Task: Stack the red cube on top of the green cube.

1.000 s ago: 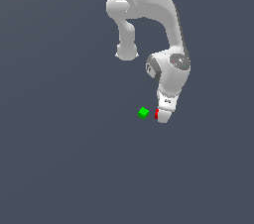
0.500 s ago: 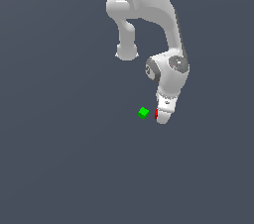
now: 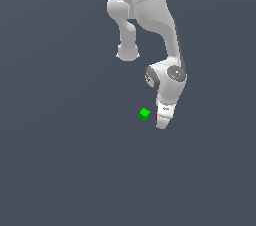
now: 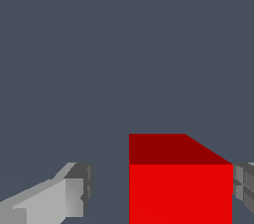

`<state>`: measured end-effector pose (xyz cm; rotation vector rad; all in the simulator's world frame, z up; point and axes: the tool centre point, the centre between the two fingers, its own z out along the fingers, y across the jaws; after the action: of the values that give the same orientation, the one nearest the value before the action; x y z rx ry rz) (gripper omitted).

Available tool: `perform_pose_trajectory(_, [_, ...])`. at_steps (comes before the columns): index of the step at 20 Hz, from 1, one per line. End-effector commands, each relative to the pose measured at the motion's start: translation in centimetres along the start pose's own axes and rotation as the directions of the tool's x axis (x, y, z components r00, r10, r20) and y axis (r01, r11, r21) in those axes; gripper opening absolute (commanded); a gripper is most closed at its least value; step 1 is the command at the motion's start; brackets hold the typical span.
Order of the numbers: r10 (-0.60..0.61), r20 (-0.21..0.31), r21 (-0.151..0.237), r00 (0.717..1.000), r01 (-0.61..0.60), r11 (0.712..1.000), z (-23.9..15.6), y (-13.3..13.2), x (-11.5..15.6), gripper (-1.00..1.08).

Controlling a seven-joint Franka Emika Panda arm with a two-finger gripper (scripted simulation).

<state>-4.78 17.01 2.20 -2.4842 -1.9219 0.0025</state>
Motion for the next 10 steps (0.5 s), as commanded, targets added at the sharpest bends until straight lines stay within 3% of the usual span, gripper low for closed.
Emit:
perform_pose_trajectory(1, [0.0,-0.001,-0.002,1.0,0.0,1.0,0.22,0.07,0.03,1.0])
perform_pose_trajectory(2, [0.0,-0.001,-0.002,1.0,0.0,1.0,0.22,0.07,0.03,-1.0])
perform_pose_trajectory(10, [0.0,-0.001,-0.002,1.0,0.0,1.0,0.22,0.07,0.03,-1.0])
